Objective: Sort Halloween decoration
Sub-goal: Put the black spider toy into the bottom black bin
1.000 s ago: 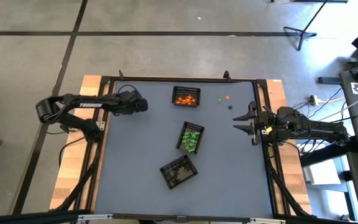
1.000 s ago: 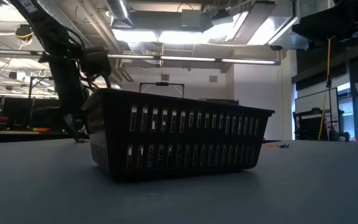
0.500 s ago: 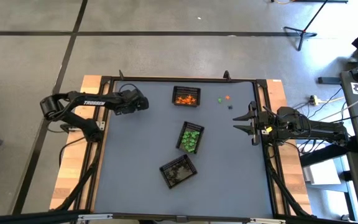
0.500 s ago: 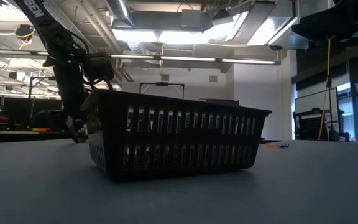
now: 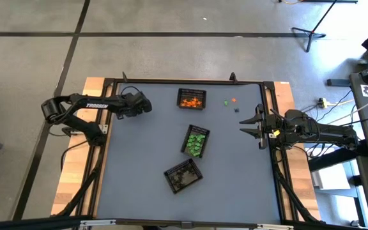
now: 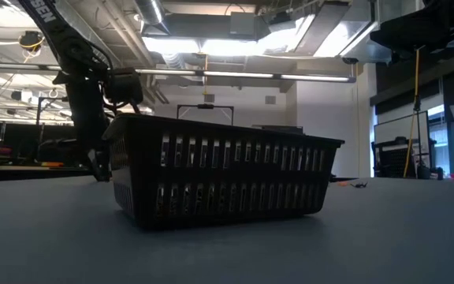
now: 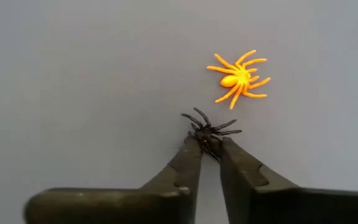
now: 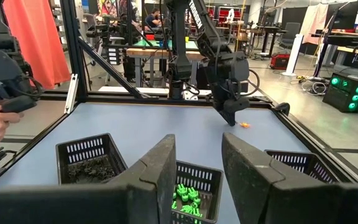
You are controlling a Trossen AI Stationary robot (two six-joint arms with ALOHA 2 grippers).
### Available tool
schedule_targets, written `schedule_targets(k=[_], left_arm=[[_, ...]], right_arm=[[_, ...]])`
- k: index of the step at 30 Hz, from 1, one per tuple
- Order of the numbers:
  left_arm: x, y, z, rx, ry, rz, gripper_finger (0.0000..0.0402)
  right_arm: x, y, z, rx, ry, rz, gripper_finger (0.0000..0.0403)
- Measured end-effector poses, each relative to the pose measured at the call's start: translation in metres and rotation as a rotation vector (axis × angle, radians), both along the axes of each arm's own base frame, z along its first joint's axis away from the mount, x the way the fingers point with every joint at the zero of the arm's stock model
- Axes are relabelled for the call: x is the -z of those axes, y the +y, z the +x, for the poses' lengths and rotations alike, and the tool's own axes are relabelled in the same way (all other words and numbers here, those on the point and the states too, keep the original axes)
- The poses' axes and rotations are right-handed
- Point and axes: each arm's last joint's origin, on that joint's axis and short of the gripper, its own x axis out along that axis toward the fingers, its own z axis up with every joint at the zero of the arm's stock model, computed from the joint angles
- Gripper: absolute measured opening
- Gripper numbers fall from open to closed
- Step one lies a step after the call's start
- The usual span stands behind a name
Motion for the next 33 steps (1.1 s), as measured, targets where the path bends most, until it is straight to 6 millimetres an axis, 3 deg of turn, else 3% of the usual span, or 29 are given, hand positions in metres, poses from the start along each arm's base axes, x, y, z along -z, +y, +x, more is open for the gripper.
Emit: schedule_targets(k=[4, 13, 24, 33], left_arm=[[0.000, -0.002, 0.002, 0.011, -0.007, 0.001, 0.0006], [-0.013, -0.012, 0.006, 0.073, -0.049, -0.022, 0.0001], [-0.057, -0.024, 0.030, 0.144, 0.035, -0.020, 0.0001], [-0.093, -0.049, 0.053, 0.281, 0.055, 0.055, 0.0000]], right_arm=[[0.000, 0.000, 0.000, 0.000, 0.000, 0.000, 0.0127], [0.000, 0.000, 0.000, 0.000, 0.000, 0.000, 0.0127], [0.000, 0.000, 0.000, 0.000, 0.000, 0.000, 0.0127], [0.000, 0.000, 0.000, 0.000, 0.000, 0.000, 0.0127]])
